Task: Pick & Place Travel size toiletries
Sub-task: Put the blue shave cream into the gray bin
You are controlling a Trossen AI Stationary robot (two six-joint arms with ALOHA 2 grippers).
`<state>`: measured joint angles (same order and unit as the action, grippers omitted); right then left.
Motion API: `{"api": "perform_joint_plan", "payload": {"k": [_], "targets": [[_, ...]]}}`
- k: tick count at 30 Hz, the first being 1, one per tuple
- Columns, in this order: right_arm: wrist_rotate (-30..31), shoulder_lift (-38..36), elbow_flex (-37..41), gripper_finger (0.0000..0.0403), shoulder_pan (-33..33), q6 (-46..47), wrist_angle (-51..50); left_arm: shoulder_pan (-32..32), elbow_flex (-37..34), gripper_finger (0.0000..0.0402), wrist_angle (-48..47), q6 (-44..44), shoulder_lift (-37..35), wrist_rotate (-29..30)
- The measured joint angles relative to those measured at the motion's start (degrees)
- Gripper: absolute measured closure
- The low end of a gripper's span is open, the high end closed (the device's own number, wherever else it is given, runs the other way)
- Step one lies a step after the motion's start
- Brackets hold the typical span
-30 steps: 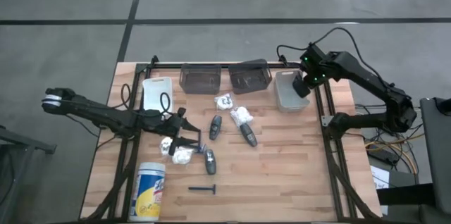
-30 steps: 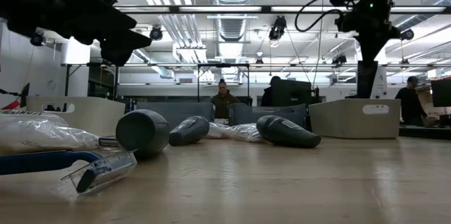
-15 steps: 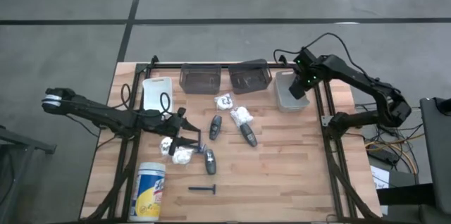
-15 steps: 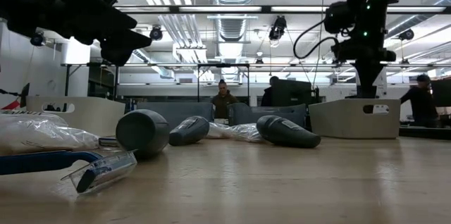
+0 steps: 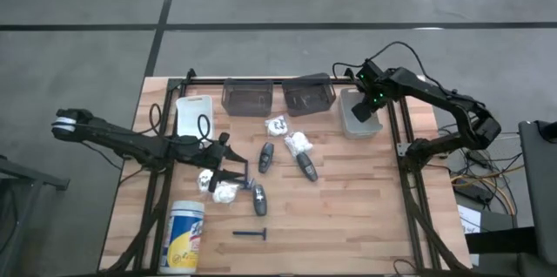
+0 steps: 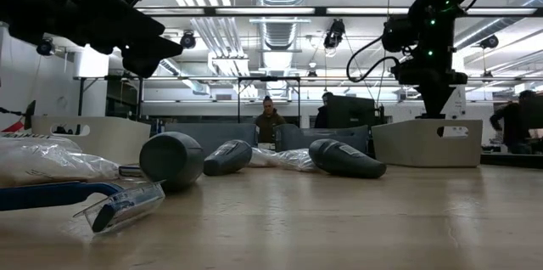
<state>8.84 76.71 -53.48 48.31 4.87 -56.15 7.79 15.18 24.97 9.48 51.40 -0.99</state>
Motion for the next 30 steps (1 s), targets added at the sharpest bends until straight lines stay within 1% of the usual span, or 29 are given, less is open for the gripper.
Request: {"api": "perform_joint_plan", "payload": {"k": [12,20,24,30], "targets": [[0.29,-2.08,-0.19,0.0394,0.77,-3.07,-0.26,0.0,0.0,0.0176,-0.07,-0.05,0.0,0.0],[0.29,-1.33,-0.08,0.0391,0.73,-3.61,-0.24,0.0,0.0,0.0176,-0.11,-0.07,0.0,0.0],[0.29,-0.44,0.05,0.0374,0.9,-3.61,-0.21,0.0,0.0,0.0176,-0.11,-0.07,0.0,0.0],[0.29,0.5,-0.09,0.0334,1.04,-4.48,-0.29,0.0,0.0,0.0176,-0.11,-0.06,0.0,0.0]]}}
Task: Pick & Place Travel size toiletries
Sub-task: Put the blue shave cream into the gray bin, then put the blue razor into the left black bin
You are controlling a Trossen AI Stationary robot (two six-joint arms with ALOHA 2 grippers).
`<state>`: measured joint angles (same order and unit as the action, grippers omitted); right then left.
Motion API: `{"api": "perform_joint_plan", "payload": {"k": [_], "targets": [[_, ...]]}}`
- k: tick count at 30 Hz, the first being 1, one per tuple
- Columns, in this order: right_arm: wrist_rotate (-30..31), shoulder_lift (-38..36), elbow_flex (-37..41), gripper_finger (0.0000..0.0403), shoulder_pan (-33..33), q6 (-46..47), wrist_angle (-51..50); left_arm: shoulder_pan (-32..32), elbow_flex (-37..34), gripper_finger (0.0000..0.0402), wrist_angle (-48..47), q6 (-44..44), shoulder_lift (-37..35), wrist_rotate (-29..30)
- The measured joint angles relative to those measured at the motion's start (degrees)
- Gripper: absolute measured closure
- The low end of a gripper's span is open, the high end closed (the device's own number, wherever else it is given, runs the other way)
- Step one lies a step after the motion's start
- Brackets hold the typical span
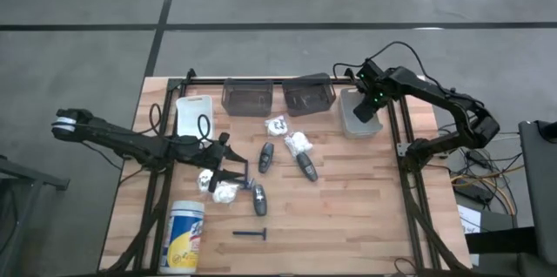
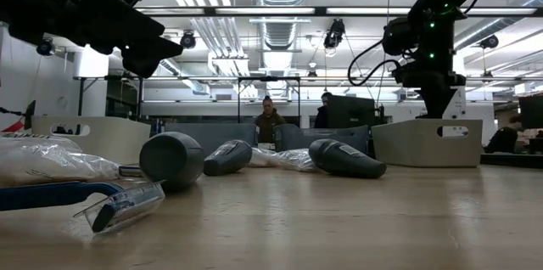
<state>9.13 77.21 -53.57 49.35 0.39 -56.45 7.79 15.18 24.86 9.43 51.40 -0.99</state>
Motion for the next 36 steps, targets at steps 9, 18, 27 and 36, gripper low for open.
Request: {"api": "perform_joint_plan", "payload": {"k": [9,18,27,36], "targets": [[-0.02,-1.78,-4.15,0.0271,0.65,-0.84,-0.55,0.02,0.0,0.0176,-0.02,-0.02,0.0,0.0],[-0.84,-5.55,-8.14,0.023,-0.1,-0.21,-1.25,0.01,0.0,0.0176,-0.02,-0.02,0.0,0.0],[-10.48,-21.33,0.57,0.0222,-3.52,0.79,11.34,0.0,0.0,0.0176,-0.02,-0.04,0.0,0.0],[-18.11,-31.74,10.44,0.0253,-14.9,3.76,26.13,0.01,0.0,0.0176,0.16,-0.04,0.0,0.0]]}}
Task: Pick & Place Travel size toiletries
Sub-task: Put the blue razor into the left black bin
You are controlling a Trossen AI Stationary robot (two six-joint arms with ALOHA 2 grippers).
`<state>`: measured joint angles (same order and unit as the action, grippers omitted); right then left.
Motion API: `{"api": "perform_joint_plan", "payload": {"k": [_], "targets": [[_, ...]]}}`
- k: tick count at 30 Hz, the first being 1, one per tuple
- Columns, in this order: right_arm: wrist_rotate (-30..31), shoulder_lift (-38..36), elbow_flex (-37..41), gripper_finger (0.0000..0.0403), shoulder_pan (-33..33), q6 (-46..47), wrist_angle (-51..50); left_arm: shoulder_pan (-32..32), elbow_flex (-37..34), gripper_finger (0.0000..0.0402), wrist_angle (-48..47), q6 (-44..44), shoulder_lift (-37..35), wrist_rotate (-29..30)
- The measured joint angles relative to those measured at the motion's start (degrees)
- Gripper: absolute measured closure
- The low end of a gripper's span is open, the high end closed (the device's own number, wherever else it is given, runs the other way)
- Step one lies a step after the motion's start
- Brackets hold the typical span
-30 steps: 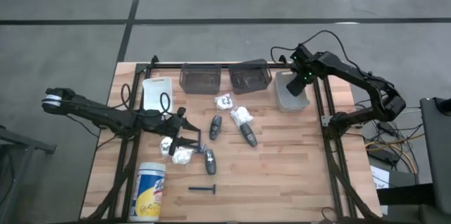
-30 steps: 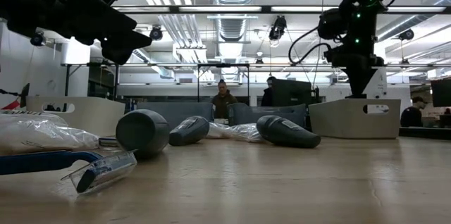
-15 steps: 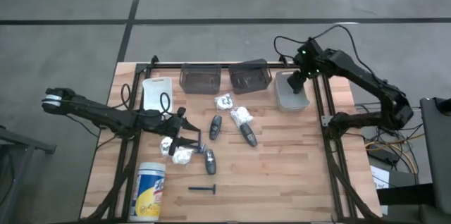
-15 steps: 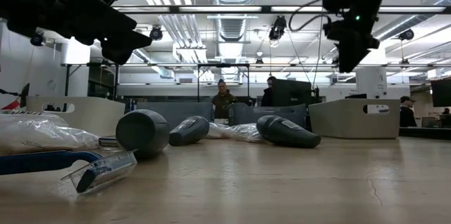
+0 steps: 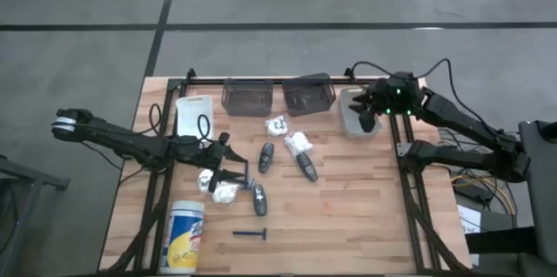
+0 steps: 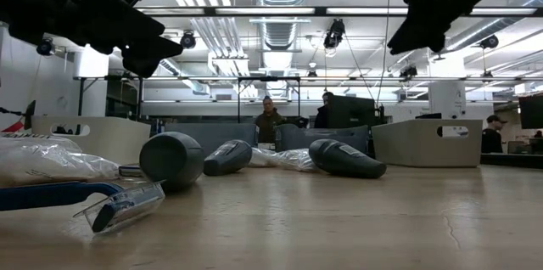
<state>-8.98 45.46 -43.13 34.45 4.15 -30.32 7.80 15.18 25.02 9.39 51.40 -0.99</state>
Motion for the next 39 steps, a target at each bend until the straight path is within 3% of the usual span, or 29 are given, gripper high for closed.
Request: {"api": "perform_joint_plan", "payload": {"k": [6,13,19,25,32,35,39], "targets": [[-0.08,0.82,0.71,0.0275,-12.14,-1.6,5.13,0.01,0.0,0.0176,0.63,3.3,0.01,0.64],[-0.04,4.33,7.92,0.0302,-28.78,-1.44,23.8,-0.01,0.0,0.0176,0.74,6.26,0.02,2.91],[0.12,8.2,13.03,0.033,-38.38,-1.17,36.34,0.02,0.0,0.0176,0.72,7.1,0.04,2.89],[6.19,11.06,13.36,0.0355,-41.76,-2.81,40.17,0.02,0.0,0.0177,0.66,3.91,0.07,2.86],[7.73,17.11,12.16,0.0365,-41.78,-8.16,44.08,1.16,0.18,0.0177,-0.31,1.31,0.09,2.81],[7.7,21.35,11.95,0.0355,-41.78,-9.99,49.95,2.13,2.74,0.0177,-5.48,0.39,0.11,2.86],[7.7,27.37,11.46,0.0327,-41.78,-11.9,56.25,3.52,8.96,0.0177,-19.26,-1.96,0.59,4.43]]}}
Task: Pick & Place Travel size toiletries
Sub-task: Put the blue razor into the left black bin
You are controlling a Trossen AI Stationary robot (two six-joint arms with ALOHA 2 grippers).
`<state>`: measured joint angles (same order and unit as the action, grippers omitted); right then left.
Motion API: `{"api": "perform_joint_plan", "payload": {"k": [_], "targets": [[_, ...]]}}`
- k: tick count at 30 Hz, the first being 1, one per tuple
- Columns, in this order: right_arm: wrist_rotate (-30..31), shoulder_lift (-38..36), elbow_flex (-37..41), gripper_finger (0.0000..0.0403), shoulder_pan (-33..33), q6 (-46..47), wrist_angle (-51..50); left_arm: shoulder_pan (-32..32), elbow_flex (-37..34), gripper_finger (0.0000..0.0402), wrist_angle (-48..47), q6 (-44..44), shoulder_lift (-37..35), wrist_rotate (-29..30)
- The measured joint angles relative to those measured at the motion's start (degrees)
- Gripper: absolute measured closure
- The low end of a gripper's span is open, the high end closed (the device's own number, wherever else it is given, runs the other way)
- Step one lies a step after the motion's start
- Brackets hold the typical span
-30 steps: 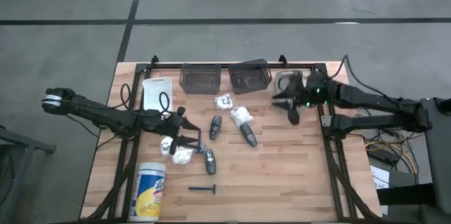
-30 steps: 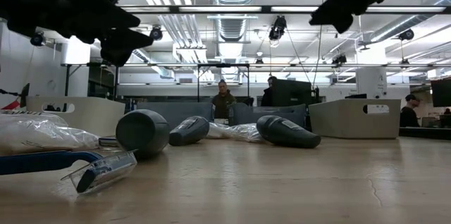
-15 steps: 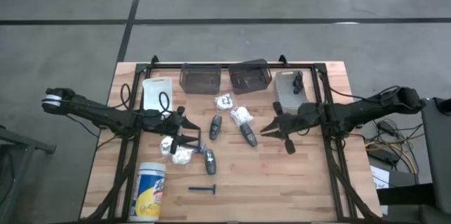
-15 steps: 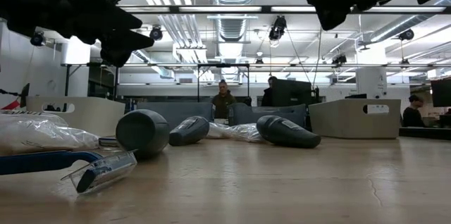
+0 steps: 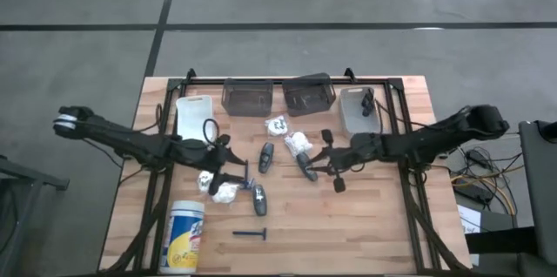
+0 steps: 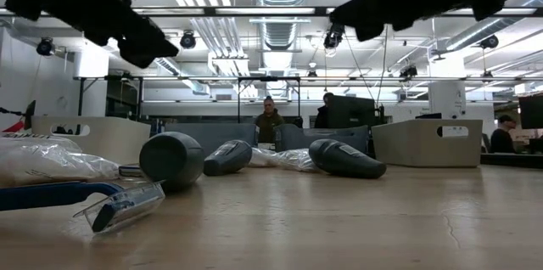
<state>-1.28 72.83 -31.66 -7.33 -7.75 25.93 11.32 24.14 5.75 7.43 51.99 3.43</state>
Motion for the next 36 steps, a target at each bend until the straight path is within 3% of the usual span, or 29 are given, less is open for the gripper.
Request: {"api": "perform_joint_plan", "payload": {"k": [5,16,21,36], "targets": [[-0.02,6.34,-2.44,0.0282,0.09,0.34,1.82,2.5,6.51,0.0178,-8.54,-0.16,3.39,1.21],[-1.98,17.48,-10.8,0.0199,-0.57,7.12,-1.24,11.48,15.76,0.0178,-14.71,0.24,17.33,5.54],[-5.27,20.7,-12.85,0.018,-1.67,7.31,-1.85,14.24,17.95,0.0178,-14.87,3.49,22.76,5.67],[-5.18,20.99,-12.79,0.0149,-5.09,6.27,-2.71,18.9,19.01,0.0177,-14.64,16.65,31.87,6.57]]}}
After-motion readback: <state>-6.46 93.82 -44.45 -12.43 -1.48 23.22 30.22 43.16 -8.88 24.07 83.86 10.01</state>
